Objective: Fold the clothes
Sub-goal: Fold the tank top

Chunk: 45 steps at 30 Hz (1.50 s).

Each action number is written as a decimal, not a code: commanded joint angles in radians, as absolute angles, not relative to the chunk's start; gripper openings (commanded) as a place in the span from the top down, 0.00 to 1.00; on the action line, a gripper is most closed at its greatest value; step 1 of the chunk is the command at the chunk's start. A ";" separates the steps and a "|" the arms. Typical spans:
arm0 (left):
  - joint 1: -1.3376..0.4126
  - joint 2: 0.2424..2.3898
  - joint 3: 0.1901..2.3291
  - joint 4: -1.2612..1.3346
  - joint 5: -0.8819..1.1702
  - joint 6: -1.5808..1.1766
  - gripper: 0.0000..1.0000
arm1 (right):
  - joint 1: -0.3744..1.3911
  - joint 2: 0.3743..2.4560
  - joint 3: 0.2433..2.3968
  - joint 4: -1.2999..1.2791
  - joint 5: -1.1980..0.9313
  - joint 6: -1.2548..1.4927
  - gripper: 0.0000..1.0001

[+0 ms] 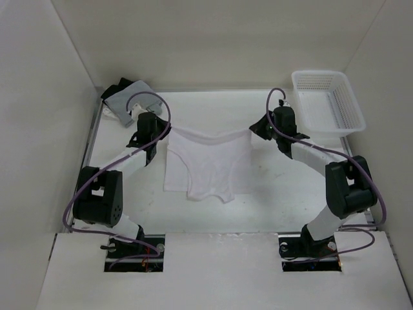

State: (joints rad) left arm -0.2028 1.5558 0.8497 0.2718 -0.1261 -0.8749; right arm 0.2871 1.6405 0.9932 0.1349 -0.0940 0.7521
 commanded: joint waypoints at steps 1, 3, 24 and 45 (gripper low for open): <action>-0.194 1.522 0.865 0.391 -0.123 -0.887 0.97 | 0.285 1.585 1.000 0.221 -0.127 0.744 0.94; -0.191 1.487 0.803 0.405 -0.117 -0.893 0.97 | 0.285 1.539 0.933 0.233 -0.123 0.752 0.94; -0.028 1.082 0.287 0.486 0.107 -0.963 0.97 | 0.544 1.032 0.361 0.181 0.075 0.816 0.93; -0.207 0.972 0.262 0.402 -0.058 -0.936 0.69 | 0.484 1.296 0.422 0.337 -0.132 0.821 0.42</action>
